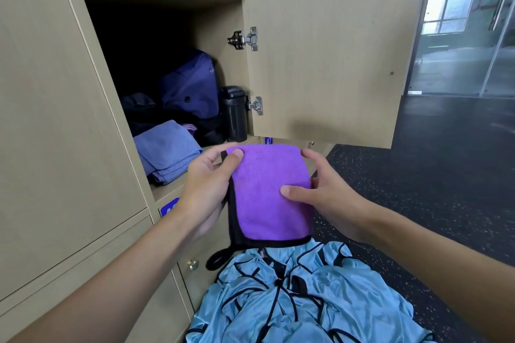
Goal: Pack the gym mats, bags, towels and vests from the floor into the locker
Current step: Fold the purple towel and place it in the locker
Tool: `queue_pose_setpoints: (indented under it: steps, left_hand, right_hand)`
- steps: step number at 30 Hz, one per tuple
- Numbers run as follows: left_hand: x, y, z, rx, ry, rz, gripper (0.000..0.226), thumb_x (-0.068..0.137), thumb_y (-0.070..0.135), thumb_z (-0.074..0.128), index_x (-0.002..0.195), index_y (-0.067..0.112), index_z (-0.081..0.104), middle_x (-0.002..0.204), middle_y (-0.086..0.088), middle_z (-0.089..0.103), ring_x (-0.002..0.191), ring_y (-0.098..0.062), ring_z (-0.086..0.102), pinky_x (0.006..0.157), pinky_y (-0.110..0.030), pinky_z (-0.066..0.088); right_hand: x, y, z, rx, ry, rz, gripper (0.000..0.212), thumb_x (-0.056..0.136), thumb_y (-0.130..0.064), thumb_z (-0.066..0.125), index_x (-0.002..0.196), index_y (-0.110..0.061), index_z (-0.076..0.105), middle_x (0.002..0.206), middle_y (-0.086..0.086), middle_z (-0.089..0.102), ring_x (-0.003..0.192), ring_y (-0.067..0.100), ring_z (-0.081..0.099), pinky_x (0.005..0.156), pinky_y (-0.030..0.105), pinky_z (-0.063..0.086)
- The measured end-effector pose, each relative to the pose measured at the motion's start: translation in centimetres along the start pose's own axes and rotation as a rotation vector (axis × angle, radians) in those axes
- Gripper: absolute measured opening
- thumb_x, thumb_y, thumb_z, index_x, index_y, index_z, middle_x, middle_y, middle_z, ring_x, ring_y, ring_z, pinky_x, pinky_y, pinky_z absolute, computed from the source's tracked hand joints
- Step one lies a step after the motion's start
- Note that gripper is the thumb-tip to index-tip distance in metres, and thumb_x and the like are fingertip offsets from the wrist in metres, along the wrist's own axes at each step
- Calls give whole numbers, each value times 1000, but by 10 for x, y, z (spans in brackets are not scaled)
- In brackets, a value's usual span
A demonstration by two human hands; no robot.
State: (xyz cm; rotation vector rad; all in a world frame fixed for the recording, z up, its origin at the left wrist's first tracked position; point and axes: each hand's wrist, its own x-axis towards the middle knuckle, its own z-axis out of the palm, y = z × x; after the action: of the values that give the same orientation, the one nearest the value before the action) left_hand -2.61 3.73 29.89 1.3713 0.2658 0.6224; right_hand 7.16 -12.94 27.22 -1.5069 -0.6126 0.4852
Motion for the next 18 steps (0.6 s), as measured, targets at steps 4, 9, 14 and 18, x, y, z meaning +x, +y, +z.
queue_pose_setpoints:
  steps: [4, 9, 14, 18]
  left_hand:
    - [-5, -10, -4, 115, -127, -8, 78, 88, 9, 73, 144, 44, 32, 113, 14, 70, 102, -7, 71, 88, -34, 58]
    - [-6, -16, -9, 278, -228, 107, 98, 81, -4, 77, 145, 54, 29, 126, -3, 68, 109, -27, 69, 94, -46, 57]
    - [3, -17, -13, 436, -260, 153, 88, 77, -8, 79, 140, 43, 44, 116, -3, 68, 91, -16, 65, 87, -44, 58]
    - [21, -17, -24, 581, -156, 86, 86, 59, 17, 90, 134, 34, 51, 115, -7, 65, 99, -19, 66, 91, -47, 56]
  right_hand:
    - [2, -4, 7, 141, 138, -19, 67, 84, -8, 76, 131, -41, 41, 101, 15, 68, 86, 29, 72, 77, 45, 60]
    - [3, -9, 4, 173, 202, -47, 39, 88, -12, 73, 114, -30, 49, 86, 9, 63, 71, 25, 65, 59, 38, 56]
    - [20, -9, 1, 156, 217, -58, 21, 88, -10, 72, 96, -25, 59, 90, 9, 62, 73, 24, 59, 62, 32, 48]
    - [45, -11, -4, 41, -34, -12, 54, 78, -5, 79, 125, -24, 61, 117, 4, 65, 96, 20, 68, 81, 34, 57]
